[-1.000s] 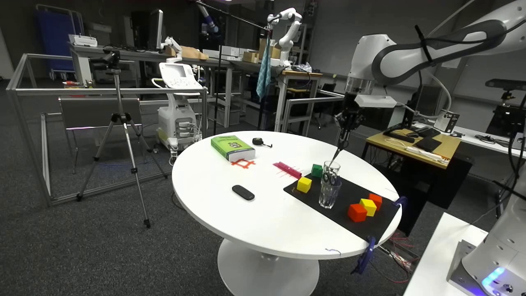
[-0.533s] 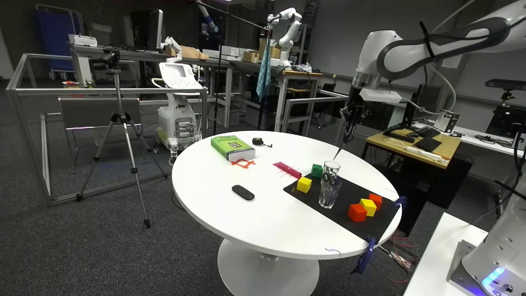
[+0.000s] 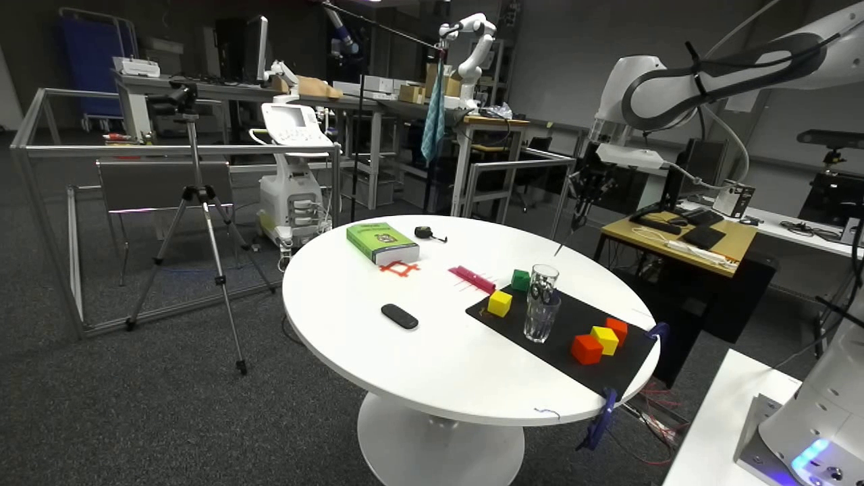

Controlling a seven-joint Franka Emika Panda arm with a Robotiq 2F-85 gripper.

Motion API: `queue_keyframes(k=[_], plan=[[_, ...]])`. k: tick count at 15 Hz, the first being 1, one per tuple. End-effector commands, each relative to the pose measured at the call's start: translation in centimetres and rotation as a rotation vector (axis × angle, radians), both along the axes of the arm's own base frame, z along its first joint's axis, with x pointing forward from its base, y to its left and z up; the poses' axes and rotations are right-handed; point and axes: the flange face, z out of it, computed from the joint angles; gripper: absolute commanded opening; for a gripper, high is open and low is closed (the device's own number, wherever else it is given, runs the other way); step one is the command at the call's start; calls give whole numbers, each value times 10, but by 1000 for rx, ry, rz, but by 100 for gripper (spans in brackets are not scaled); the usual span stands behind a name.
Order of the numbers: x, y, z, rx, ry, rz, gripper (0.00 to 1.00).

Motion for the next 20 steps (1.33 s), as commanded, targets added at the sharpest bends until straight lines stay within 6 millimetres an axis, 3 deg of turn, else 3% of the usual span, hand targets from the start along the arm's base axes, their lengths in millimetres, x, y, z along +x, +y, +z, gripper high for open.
queue_keyframes(k=[1, 8, 14, 15, 16, 20], plan=[[3, -23, 1, 30, -40, -7, 2], [21, -49, -13, 49, -41, -28, 2], [39, -49, -26, 47, -36, 48, 2], [29, -46, -31, 31, -14, 17, 2], [30, -46, -33, 31, -10, 20, 8], [31, -46, -37, 31, -3, 20, 8]])
